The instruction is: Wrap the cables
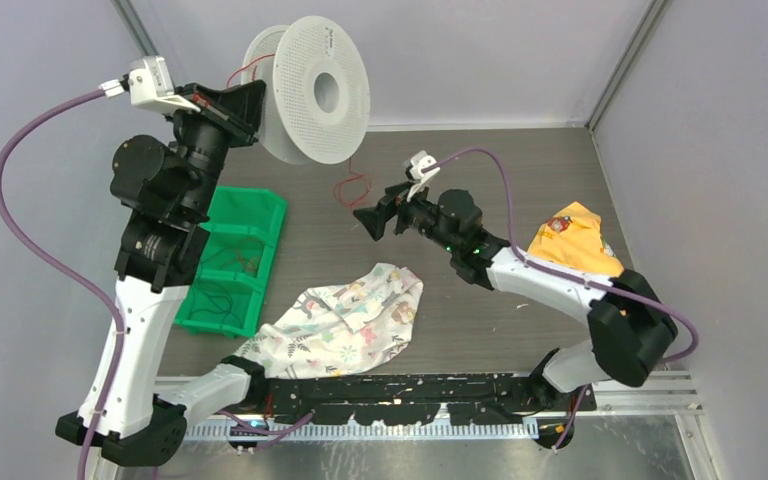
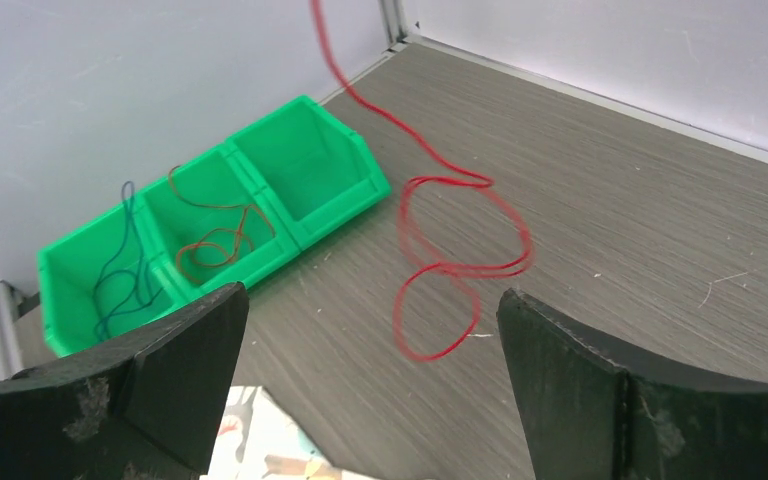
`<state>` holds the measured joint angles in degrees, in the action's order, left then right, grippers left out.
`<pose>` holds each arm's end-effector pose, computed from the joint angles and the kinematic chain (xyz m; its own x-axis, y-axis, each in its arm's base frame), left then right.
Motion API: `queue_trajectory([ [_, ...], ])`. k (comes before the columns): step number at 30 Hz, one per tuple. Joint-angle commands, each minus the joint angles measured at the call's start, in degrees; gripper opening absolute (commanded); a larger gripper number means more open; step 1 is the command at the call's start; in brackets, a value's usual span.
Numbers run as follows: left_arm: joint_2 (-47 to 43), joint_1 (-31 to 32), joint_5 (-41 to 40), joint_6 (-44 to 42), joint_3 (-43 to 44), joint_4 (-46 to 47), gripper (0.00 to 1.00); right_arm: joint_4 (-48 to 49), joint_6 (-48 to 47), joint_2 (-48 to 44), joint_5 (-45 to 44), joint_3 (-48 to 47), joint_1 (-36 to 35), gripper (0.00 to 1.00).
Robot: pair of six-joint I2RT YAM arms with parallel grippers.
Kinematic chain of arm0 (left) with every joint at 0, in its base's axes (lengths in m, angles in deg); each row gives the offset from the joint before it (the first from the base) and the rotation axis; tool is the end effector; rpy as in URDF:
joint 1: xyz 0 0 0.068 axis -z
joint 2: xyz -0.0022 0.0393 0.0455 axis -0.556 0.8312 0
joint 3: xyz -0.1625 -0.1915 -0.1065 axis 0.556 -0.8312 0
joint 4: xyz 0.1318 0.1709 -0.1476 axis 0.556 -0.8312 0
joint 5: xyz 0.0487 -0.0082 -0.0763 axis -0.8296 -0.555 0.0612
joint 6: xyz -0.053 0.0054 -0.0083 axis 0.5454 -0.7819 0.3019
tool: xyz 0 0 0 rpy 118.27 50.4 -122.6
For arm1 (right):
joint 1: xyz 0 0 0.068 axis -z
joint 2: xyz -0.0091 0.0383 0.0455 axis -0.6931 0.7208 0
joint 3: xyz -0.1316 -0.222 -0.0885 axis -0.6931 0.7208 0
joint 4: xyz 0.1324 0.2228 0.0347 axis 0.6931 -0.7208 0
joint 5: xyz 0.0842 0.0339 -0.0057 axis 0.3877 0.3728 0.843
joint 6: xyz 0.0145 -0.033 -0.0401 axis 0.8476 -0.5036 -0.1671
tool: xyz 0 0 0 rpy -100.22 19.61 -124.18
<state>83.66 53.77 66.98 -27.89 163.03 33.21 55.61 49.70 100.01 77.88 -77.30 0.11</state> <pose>0.1644 -0.0563 0.5514 0.1395 -0.5759 -0.8055 0.3751 0.7836 -0.4953 0.2353 0.2306 0.3101 -0.1390 0.1257 -0.9823 -0.7505 0.6338 0.1874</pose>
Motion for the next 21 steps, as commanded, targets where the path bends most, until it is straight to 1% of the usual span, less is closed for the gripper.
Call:
queue_trajectory([
  [1,-0.4,0.1,-0.1,0.2,3.8,6.6,0.01,13.5,0.2,4.6,-4.0,-1.7,-0.1,0.99],
  [5,0.0,0.1,0.0,-0.2,5.7,5.8,0.01,17.9,3.4,10.5,-2.6,-5.0,-0.3,0.99],
  [11,0.3,0.1,0.3,0.2,7.2,5.3,0.01,24.8,5.3,17.1,-5.8,-8.4,-0.6,0.99],
  [16,0.7,0.1,1.0,0.1,8.7,4.1,0.0,27.5,4.8,20.7,-12.3,-11.5,-0.6,0.96],
  [17,0.7,0.1,1.0,0.0,8.7,4.1,0.0,28.3,5.0,21.6,-13.3,-12.3,-0.7,0.92],
  [18,0.6,0.1,1.1,-0.1,8.8,4.1,0.0,28.8,4.8,22.1,-14.0,-13.0,-0.6,0.85],
  [21,0.4,0.1,0.9,-0.7,8.9,3.7,0.0,29.6,6.1,22.6,-16.7,-13.7,-0.6,0.41],
])
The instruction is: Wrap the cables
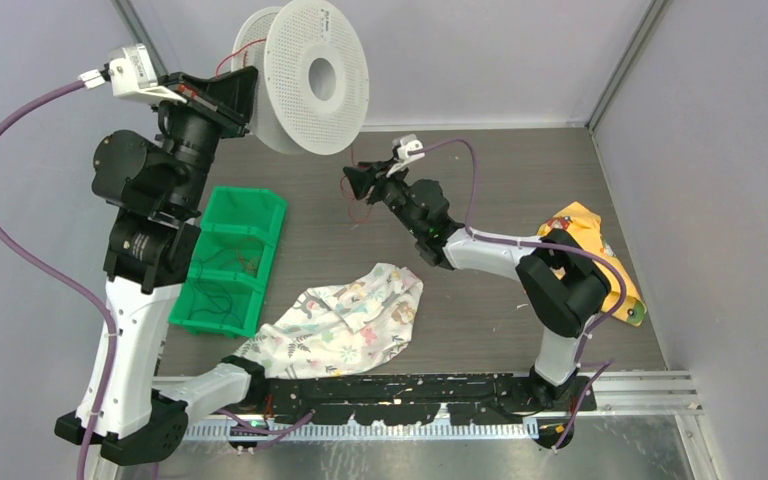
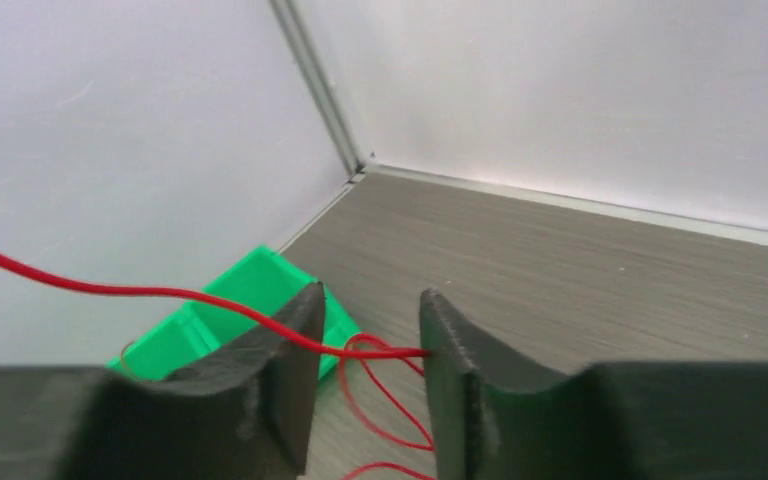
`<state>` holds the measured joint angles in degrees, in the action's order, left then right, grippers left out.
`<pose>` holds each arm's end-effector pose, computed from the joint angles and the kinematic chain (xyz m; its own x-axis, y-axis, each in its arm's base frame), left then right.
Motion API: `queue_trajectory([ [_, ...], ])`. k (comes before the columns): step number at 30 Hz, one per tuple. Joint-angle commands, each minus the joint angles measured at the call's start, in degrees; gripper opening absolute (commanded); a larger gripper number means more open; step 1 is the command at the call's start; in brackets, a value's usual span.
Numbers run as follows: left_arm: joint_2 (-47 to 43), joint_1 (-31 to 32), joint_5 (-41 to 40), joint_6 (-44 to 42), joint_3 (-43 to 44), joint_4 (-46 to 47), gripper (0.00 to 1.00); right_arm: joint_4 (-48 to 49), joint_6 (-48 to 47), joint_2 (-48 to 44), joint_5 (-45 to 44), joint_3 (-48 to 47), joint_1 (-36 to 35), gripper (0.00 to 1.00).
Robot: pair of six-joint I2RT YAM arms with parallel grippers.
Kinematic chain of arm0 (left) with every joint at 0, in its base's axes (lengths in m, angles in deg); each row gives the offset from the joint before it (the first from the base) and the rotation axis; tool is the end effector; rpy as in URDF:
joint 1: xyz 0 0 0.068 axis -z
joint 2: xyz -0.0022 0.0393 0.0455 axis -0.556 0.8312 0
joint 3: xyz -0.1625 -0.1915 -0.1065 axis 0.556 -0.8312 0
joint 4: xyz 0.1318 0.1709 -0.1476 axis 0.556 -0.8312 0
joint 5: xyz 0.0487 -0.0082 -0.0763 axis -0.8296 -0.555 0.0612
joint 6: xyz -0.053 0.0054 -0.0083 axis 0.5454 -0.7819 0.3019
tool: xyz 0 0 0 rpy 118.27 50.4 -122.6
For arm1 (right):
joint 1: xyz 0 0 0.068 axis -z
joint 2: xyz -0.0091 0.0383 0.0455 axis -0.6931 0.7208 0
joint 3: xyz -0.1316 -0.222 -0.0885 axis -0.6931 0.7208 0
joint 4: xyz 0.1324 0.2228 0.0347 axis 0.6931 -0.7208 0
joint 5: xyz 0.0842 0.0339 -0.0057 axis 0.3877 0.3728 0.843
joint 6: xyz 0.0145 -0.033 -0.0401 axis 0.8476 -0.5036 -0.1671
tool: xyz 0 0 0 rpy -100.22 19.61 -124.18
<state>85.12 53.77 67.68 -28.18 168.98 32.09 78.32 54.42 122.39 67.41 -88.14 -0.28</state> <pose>0.1543 -0.0531 0.5746 0.1801 -0.5866 -0.7896 0.4109 0.7742 -0.4814 0.2974 0.2850 0.2809 -0.0334 0.3403 -0.9397 -0.6545 0.7031 0.2778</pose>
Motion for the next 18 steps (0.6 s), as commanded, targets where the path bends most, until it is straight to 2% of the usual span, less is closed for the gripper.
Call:
queue_trajectory([
  [1,-1.1,0.1,0.1,-0.8,2.9,4.5,0.01,7.1,1.6,-0.1,-7.2,-2.6,-0.2,0.29],
  [3,-1.3,0.1,-0.2,-1.4,2.7,4.1,0.01,6.3,0.8,-1.3,-8.5,-1.5,-0.2,0.08],
  [4,-1.4,0.1,-0.5,-1.5,2.6,3.9,0.01,5.5,0.2,-2.1,-9.6,-0.7,-0.3,0.02],
  [13,-2.1,0.1,-1.3,-3.7,2.0,3.8,0.0,0.2,-4.0,-7.3,-18.6,7.1,1.0,0.04],
  [15,-2.0,0.1,-2.1,-4.3,1.7,3.4,0.01,-3.0,-4.4,-10.8,-14.6,7.6,1.6,0.01],
  [18,-1.9,0.1,-3.3,-4.6,0.6,3.2,0.01,-13.7,-5.8,-16.3,-4.5,4.8,2.2,0.0],
])
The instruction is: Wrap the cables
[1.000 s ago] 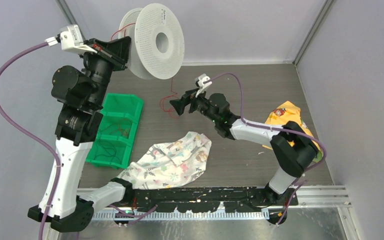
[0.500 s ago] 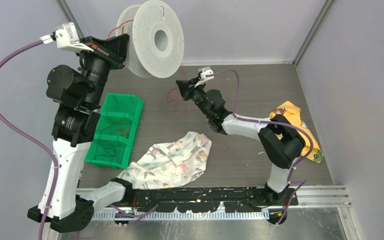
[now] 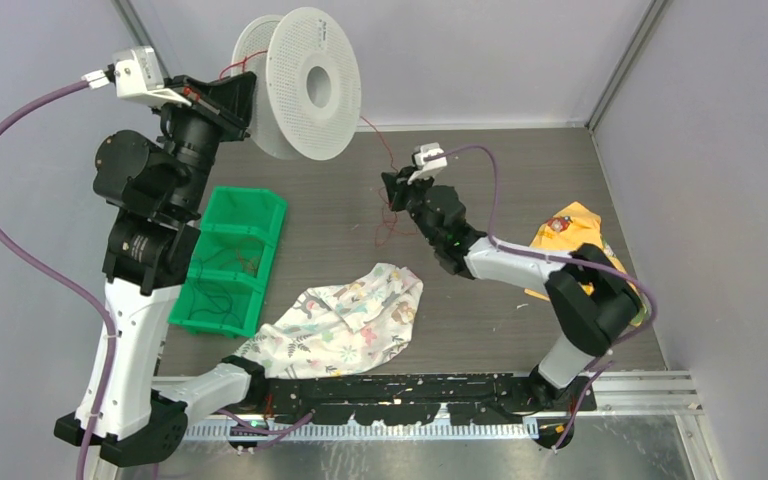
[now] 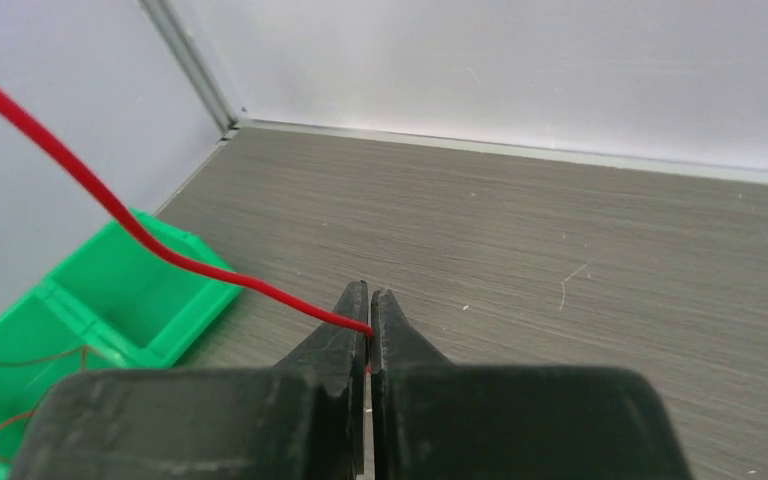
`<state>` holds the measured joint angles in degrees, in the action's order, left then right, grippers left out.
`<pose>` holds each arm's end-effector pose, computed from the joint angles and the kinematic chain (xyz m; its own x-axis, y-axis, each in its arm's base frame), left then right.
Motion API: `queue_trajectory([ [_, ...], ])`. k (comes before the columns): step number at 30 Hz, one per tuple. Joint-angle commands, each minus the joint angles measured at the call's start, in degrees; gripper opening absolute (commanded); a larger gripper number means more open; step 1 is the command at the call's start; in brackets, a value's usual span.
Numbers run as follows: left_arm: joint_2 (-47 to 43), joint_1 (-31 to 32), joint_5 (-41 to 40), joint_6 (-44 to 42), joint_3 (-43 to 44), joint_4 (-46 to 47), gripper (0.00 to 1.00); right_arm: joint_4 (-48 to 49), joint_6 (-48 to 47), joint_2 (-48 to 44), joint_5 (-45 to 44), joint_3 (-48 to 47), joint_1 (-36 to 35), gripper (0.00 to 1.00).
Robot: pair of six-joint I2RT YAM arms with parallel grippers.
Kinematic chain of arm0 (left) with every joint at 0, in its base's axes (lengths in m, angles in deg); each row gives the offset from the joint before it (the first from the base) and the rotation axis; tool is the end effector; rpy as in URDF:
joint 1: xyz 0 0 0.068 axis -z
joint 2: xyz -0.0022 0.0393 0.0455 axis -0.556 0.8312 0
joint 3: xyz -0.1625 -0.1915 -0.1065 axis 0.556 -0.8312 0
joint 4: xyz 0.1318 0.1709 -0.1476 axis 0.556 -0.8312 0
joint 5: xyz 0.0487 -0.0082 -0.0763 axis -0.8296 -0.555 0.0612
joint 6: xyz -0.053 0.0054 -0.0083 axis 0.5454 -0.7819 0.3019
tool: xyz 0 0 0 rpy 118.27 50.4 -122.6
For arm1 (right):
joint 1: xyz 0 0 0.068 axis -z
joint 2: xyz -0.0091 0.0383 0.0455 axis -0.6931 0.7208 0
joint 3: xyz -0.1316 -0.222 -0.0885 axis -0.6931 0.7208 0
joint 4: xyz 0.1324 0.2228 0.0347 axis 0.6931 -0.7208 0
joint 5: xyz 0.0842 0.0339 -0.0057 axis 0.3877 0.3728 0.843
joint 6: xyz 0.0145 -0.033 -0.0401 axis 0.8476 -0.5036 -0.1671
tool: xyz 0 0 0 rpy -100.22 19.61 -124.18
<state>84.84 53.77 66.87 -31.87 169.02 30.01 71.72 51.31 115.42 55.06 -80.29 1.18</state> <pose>0.1535 -0.0523 0.5717 0.1880 -0.5283 -0.8280 0.3744 0.8179 -0.4369 0.2855 0.2495 0.2684 -0.0434 0.2406 -0.9696 -0.4376 0.8679 0.2350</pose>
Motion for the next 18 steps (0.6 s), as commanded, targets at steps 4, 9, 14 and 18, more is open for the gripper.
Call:
queue_trajectory([
  [4,-1.4,0.1,-5.6,-1.4,-1.0,6.2,0.0,-25.4,-4.0,-16.3,19.7,-7.7,0.9,0.01],
  [9,-0.9,0.1,-11.6,-0.6,-2.4,7.5,0.0,-43.9,-4.8,-21.9,26.9,-7.8,0.8,0.01],
  [14,0.3,0.1,-16.0,-0.2,-3.4,8.1,0.0,-55.4,-5.9,-26.9,33.0,-9.7,0.7,0.01],
  [18,1.9,0.1,-18.4,2.1,-4.3,7.5,0.0,-64.2,-8.0,-26.1,38.1,-16.0,-0.1,0.01],
])
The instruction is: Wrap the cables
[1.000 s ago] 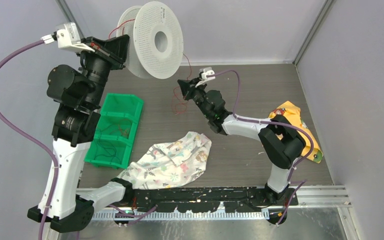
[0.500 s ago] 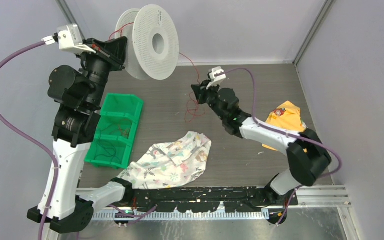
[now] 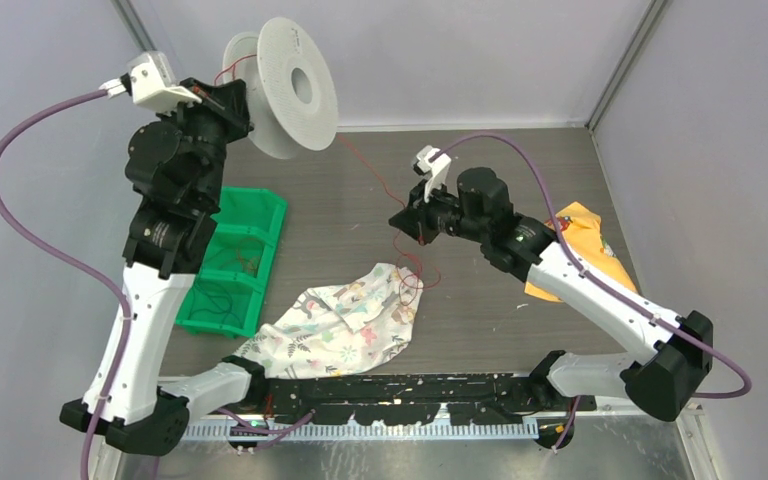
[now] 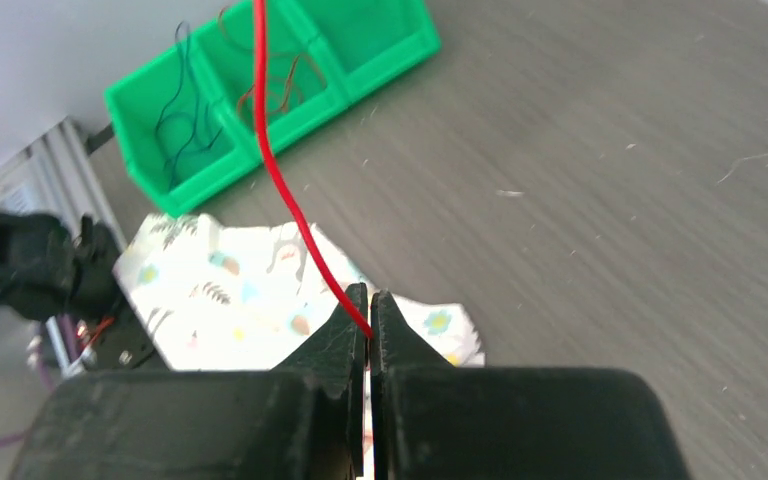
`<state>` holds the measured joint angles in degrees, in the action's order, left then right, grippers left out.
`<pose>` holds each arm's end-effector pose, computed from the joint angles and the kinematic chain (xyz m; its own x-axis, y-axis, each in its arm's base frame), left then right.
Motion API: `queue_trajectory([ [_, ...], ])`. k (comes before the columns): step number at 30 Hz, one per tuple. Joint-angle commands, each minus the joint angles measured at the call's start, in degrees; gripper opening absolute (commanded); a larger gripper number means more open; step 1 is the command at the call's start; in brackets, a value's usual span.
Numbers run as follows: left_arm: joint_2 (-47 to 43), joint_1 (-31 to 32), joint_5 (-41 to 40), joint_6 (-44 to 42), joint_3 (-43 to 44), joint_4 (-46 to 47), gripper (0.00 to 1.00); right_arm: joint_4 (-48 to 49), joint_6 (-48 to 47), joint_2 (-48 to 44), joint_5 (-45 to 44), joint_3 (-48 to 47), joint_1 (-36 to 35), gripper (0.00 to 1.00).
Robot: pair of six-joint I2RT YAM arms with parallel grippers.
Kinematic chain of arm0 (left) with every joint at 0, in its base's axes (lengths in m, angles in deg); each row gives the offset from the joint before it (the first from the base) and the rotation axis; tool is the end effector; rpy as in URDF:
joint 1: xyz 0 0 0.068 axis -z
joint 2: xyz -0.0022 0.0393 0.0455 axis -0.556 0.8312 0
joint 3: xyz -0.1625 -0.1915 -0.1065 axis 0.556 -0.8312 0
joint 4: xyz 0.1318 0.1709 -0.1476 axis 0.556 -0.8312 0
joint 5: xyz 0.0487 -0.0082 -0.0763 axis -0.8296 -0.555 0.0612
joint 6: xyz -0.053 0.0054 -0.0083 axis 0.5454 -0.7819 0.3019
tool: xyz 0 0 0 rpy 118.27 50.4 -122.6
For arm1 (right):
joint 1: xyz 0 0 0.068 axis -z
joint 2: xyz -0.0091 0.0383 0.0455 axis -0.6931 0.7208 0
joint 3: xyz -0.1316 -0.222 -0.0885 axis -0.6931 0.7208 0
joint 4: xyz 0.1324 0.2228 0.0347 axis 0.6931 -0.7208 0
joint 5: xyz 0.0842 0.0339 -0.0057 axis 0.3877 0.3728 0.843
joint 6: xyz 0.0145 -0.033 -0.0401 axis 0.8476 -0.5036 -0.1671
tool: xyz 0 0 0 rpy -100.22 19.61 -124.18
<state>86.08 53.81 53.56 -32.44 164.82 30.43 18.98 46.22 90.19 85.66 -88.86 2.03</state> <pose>0.1783 -0.0529 0.5481 0.2159 -0.5071 -0.8344 0.1370 0.8618 -0.4883 0.2088 0.1984 0.3635 -0.2947 -0.0970 -0.9506 -0.7880 0.5874 0.1844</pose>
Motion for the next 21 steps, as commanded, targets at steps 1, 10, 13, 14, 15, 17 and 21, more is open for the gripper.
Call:
queue_trajectory([
  [1,1.2,0.1,-5.8,3.1,-0.4,7.1,0.0,-14.1,-4.0,0.0,8.0,-9.5,-1.6,0.01],
  [10,6.3,0.4,-13.3,3.5,-0.6,2.4,0.0,-30.4,-14.3,9.0,6.1,-26.5,-12.4,0.01],
  [13,8.2,1.7,-13.2,-0.3,-0.5,0.9,0.0,-31.7,-18.2,10.4,5.7,-30.1,-14.0,0.01],
  [14,8.8,2.2,-12.9,-1.4,-0.4,-0.2,0.01,-31.8,-19.6,10.6,5.5,-31.0,-14.0,0.01],
  [15,9.3,2.8,-12.4,-2.5,-0.5,-0.7,0.0,-31.6,-21.1,10.6,4.9,-31.7,-14.1,0.0],
  [17,9.8,3.9,-10.4,-4.9,-1.3,-1.7,0.01,-30.8,-24.3,10.4,1.9,-32.8,-14.1,0.0],
  [21,9.9,5.4,-5.3,-8.6,-2.6,-4.6,0.01,-27.8,-31.3,9.9,-5.2,-33.9,-14.1,0.0],
])
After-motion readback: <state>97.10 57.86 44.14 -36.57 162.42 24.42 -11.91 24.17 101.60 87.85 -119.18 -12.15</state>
